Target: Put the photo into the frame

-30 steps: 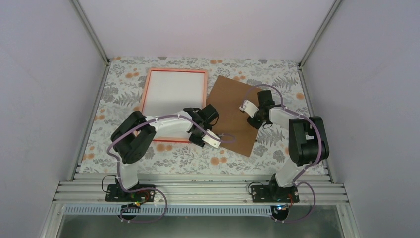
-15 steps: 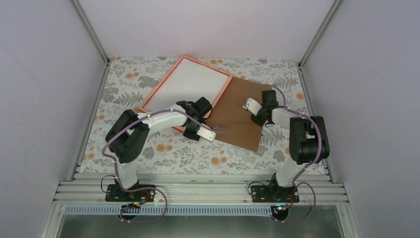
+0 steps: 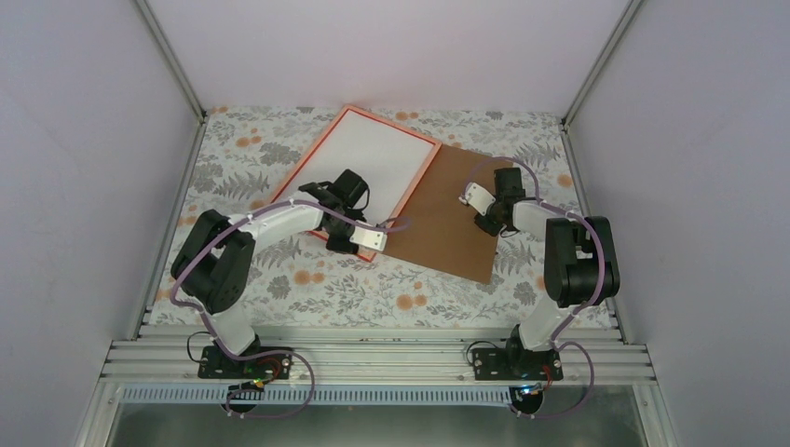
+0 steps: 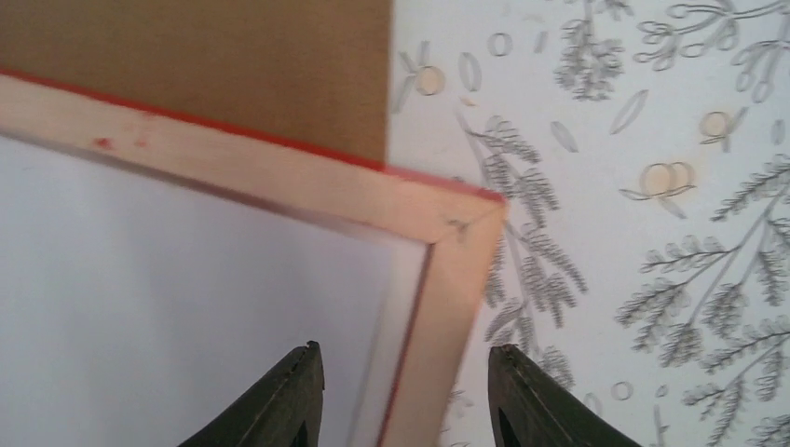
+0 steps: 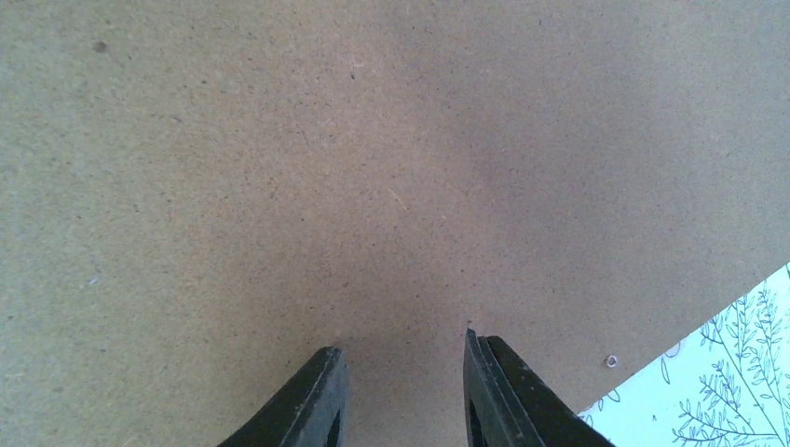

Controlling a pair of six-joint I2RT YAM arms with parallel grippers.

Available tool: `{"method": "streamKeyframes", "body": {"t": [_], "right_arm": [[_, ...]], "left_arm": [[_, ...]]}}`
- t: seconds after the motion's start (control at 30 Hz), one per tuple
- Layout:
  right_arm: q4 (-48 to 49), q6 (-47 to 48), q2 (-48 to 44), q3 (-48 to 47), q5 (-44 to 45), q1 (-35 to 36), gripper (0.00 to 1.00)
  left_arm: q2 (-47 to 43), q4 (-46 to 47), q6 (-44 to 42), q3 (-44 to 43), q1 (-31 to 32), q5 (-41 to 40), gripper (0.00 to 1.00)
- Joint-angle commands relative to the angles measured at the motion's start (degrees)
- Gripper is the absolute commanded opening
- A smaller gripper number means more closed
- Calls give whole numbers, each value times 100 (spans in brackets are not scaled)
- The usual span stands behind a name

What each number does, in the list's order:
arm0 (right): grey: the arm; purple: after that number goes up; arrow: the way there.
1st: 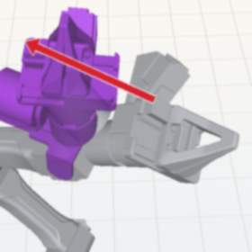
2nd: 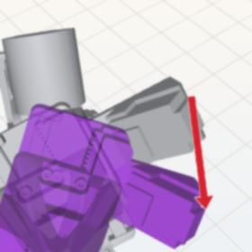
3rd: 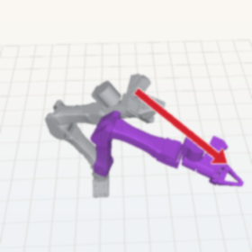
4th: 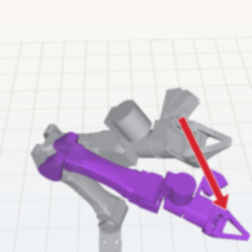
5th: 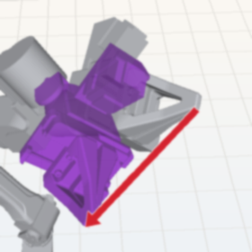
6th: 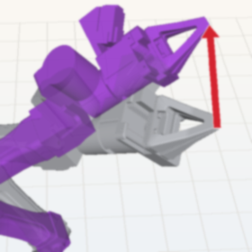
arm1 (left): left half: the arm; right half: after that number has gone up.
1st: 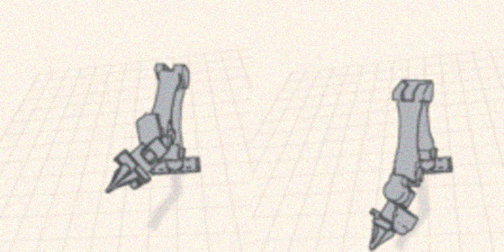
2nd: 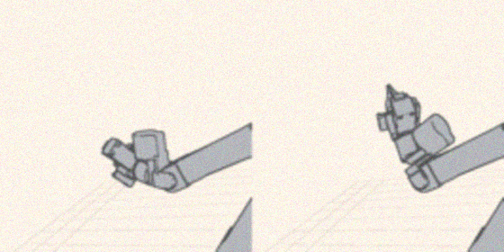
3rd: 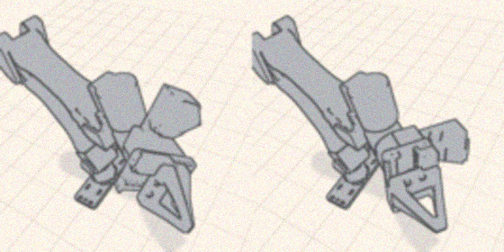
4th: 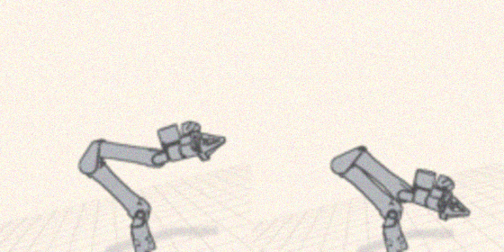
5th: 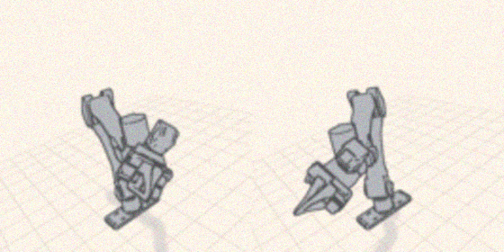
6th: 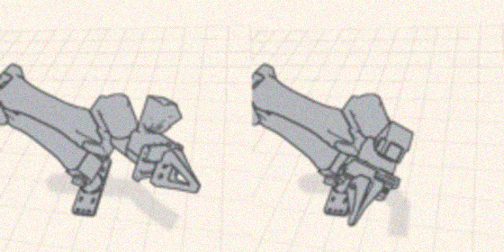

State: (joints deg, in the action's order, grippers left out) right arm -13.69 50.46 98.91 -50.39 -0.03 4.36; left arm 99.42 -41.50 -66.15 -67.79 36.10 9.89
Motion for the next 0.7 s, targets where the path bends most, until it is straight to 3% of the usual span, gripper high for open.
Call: {"method": "streamKeyframes", "body": {"t": [0.0, 0.2, 0.67], "right_arm": [[-1525, 52, 578, 463, 747, -184, 33], [-1536, 21, 578, 485, 724, -181, 33], [-1528, 19, 565, 511, 741, -189, 33]], "left_arm": [[-38, 119, -258, 267, 55, 316, 44], [37, 434, -272, 553, 64, 251, 42], [202, 636, -326, 676, 82, 95, 23]]}}
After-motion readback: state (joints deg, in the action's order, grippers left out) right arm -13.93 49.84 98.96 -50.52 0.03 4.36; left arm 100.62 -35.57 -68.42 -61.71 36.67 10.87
